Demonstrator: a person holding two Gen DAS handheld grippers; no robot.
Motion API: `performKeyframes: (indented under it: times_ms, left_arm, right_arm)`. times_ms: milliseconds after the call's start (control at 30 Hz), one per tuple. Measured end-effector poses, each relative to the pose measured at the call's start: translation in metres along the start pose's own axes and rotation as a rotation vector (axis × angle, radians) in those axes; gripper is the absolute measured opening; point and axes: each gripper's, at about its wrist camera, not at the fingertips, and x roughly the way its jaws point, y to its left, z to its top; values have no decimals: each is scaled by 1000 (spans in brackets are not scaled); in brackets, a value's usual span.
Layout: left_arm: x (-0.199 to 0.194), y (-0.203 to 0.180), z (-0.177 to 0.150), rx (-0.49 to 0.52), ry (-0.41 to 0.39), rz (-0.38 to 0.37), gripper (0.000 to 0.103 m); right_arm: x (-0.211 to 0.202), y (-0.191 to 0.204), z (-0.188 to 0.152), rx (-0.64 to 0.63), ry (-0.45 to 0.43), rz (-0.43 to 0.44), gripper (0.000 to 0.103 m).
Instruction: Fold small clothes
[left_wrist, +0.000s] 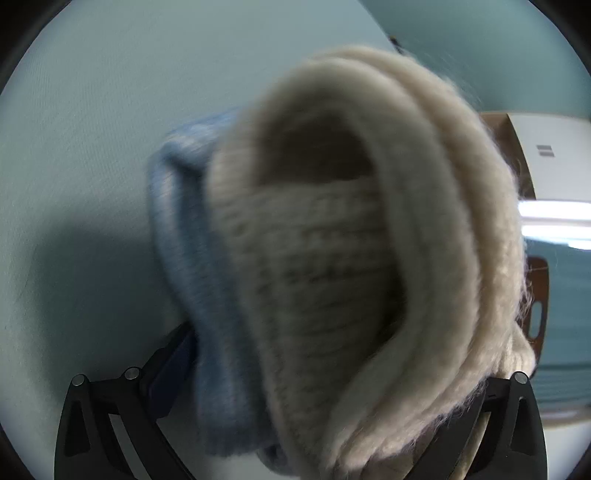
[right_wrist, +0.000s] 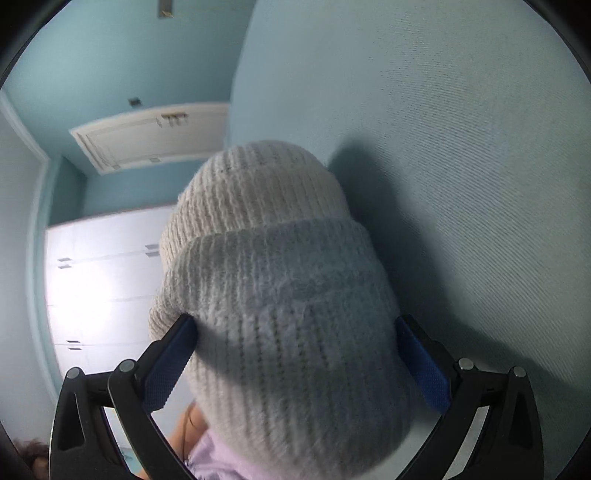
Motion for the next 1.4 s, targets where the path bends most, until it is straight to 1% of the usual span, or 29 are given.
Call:
performKeyframes:
  times_ms: [33, 100, 167, 200, 233, 333, 367, 467, 567, 633, 667, 700, 733, 767, 800, 833, 867, 900, 933, 967, 1000, 1033, 1067, 1100, 1167, 1267, 1333, 1400]
  left_arm:
    - [1, -2, 1, -2, 11, 2, 103]
    - [3, -6, 5, -10, 31, -21, 94]
    - [-1, -12, 3, 9, 15, -25, 81]
    - [-3, -15, 3, 27, 11, -20, 77]
    - [-5, -18, 5, 43, 10, -17, 72]
    - [-9, -41, 17, 85, -2, 12, 66]
    - [-11, -57, 26, 113, -20, 28, 65]
    - [-16, -93, 43, 198, -66, 65, 64]
    - [-15, -132, 64, 271, -95, 67, 64]
    - [-8, -146, 78, 280, -97, 80, 64]
    - [0, -147, 84, 267, -90, 102, 64]
    - [9, -145, 89, 250, -87, 132, 64]
    - [15, -138, 92, 225, -84, 182, 64]
    - [29, -132, 97, 195, -77, 257, 64]
    - [40, -124, 97, 179, -67, 300, 64]
    - [42, -118, 95, 171, -82, 293, 67]
    - [39, -117, 93, 171, -111, 270, 69]
    - [36, -118, 91, 173, -126, 263, 70]
    - [34, -117, 90, 172, -144, 273, 76]
    - [26, -111, 84, 169, -172, 295, 80]
    - [18, -111, 81, 168, -188, 311, 80]
    - [11, -116, 88, 168, -196, 334, 80]
    - [2, -122, 86, 175, -204, 376, 80]
    - [-6, -137, 78, 200, -234, 432, 80]
    - [-34, -162, 71, 292, -321, 563, 80]
    - [-80, -189, 58, 418, -442, 762, 81]
    - [-109, -206, 38, 460, -495, 839, 81]
    - [-149, -219, 4, 483, -578, 913, 81]
  right_arm:
    - [3, -5, -2, 2, -37, 33, 103]
    - [3, -8, -9, 7, -98, 56, 103]
    - [2, -3, -11, -3, -113, 43, 102]
    - [1, -1, -13, -4, -113, 32, 102]
    - [-1, 5, -16, -18, -116, 8, 102]
    - [-1, 32, -18, -99, -120, -74, 102]
    - [-2, 41, -19, -119, -123, -92, 102]
    - [-4, 75, -19, -217, -139, -144, 102]
    - [-23, 102, -13, -287, -201, -157, 102]
    - [-39, 115, -2, -302, -262, -149, 102]
    - [-45, 117, 5, -295, -287, -143, 102]
    - [-50, 117, 13, -282, -317, -140, 102]
    - [-53, 112, 22, -252, -353, -143, 102]
    - [-52, 105, 28, -218, -379, -150, 102]
    - [-48, 94, 33, -165, -398, -166, 102]
    - [-40, 79, 38, -102, -396, -195, 102]
    - [-32, 68, 40, -59, -385, -221, 102]
    - [-27, 59, 39, -57, -392, -238, 102]
    - [-29, 59, 35, -87, -424, -218, 102]
    - [-33, 57, 34, -76, -435, -202, 102]
    - [-36, 56, 35, -33, -435, -186, 103]
    - [-41, 56, 37, 6, -425, -178, 103]
    - [-44, 58, 37, 19, -412, -185, 103]
    - [-47, 64, 38, 24, -396, -216, 102]
    - [-55, 81, 36, 16, -370, -328, 102]
    - [-71, 127, 23, -88, -344, -491, 102]
    - [-89, 160, 8, -150, -371, -605, 102]
    - [-114, 188, -18, -190, -426, -676, 102]
